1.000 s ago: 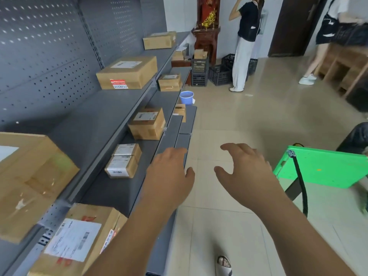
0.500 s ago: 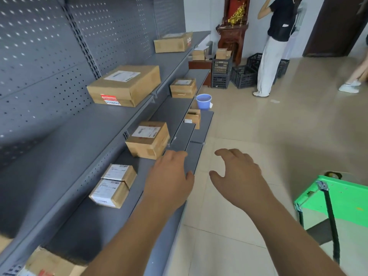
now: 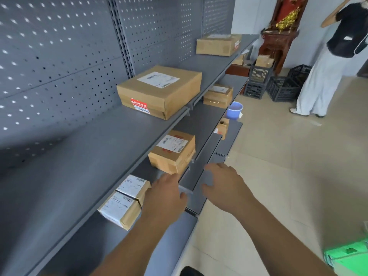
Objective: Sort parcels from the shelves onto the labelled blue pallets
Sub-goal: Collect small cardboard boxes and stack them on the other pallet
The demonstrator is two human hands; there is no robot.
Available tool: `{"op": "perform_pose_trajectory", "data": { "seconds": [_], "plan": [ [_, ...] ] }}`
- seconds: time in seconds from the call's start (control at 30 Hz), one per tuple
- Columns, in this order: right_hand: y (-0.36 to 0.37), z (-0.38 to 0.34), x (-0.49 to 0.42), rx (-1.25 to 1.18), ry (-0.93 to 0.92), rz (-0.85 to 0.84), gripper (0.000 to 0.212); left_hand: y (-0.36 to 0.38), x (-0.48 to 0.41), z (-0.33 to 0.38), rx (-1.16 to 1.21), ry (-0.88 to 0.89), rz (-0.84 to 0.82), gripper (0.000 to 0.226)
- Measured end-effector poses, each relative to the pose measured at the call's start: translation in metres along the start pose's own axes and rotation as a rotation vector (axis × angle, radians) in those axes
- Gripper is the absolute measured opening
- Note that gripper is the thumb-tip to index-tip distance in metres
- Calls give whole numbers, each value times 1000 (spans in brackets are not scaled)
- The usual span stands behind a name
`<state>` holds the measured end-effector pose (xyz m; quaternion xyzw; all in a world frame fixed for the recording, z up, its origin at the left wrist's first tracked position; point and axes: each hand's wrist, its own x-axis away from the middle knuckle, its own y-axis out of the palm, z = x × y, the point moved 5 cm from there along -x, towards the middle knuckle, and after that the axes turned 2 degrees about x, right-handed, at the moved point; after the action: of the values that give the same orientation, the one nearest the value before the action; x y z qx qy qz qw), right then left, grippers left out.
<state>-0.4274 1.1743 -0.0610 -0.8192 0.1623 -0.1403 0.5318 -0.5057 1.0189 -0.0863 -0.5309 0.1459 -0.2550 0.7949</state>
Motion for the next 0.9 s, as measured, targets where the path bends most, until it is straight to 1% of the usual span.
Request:
{"op": "perform_pose_trajectory", "data": {
  "seconds": [0.17,0.33,0.4,0.47,0.57,0.67,0.8,0.9],
  "plan": [
    [37,-28,-50,66,-116,-88,45,18,-16,-36,-72,-92,-65,23],
    [73,-59,-94,122,-269,-209,47,37,-15,-73,-107,-249,-128,41],
    [86,-71,-109,139,-331,-261,45,42,-14,-85,-109,-323,-142,51],
    [100,-82,-120,154,-405,-309,42,45,-13,-95,-109,-410,-144,52],
    [122,-93,-132,166,-520,-368,43,52,-12,-106,-66,-549,-112,52],
    [141,-97,-142,194,-626,-420,38,60,-9,-115,7,-698,-37,54],
    [159,-95,-154,229,-781,-427,34,78,-7,-120,80,-874,39,53],
    [175,-94,-162,252,-860,-444,31,96,-5,-119,117,-976,93,51]
  ]
}}
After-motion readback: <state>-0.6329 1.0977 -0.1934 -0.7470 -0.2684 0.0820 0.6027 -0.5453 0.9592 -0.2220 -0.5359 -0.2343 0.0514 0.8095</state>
